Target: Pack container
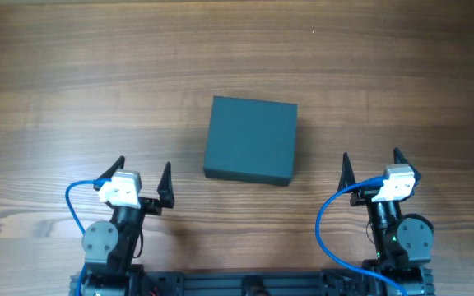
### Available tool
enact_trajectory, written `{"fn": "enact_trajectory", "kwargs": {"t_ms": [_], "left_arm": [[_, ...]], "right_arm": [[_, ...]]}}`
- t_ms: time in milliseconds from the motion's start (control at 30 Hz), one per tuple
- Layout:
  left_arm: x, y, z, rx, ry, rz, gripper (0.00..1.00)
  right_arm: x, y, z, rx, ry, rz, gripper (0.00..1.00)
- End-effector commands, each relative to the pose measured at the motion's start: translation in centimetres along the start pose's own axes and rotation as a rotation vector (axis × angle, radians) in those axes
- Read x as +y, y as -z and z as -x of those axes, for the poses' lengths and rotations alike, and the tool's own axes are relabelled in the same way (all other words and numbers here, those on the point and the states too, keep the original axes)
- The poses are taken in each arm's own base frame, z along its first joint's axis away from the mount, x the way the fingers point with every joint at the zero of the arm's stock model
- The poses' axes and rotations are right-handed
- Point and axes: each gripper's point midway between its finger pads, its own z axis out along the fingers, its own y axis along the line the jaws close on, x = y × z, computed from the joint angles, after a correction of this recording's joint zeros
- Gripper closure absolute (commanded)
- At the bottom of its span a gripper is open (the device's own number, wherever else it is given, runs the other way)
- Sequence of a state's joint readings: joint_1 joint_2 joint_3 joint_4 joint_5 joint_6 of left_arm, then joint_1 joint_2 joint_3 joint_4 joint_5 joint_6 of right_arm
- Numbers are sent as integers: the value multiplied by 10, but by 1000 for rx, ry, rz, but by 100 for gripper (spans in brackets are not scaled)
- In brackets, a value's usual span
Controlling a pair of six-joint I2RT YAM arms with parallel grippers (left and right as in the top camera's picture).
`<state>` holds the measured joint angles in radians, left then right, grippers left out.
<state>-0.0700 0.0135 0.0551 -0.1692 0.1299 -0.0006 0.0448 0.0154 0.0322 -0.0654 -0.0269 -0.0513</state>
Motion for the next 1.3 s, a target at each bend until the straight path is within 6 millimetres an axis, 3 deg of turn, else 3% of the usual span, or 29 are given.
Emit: {"fn": "enact_trajectory", "kwargs": {"t_ms": [0,100,700,800,967,1267], "left_arm": [[-23,2,0,-7,-37,-136,0],[-33,3,0,-8,-55,-194,0],[-27,2,-1,-7,-50,-151,0],[-21,1,-1,-6,-44,-113,0],[8,0,-1,-10,137,51,0],[6,0,-1,-9,140,39,0]], "right_arm": [[3,1,5,-21,10,19,0],[3,1,5,-21,10,19,0],[3,1,5,-21,10,19,0],[3,1,5,-21,10,19,0],[3,1,5,-21,10,19,0],[3,1,5,-21,10,19,0]]}}
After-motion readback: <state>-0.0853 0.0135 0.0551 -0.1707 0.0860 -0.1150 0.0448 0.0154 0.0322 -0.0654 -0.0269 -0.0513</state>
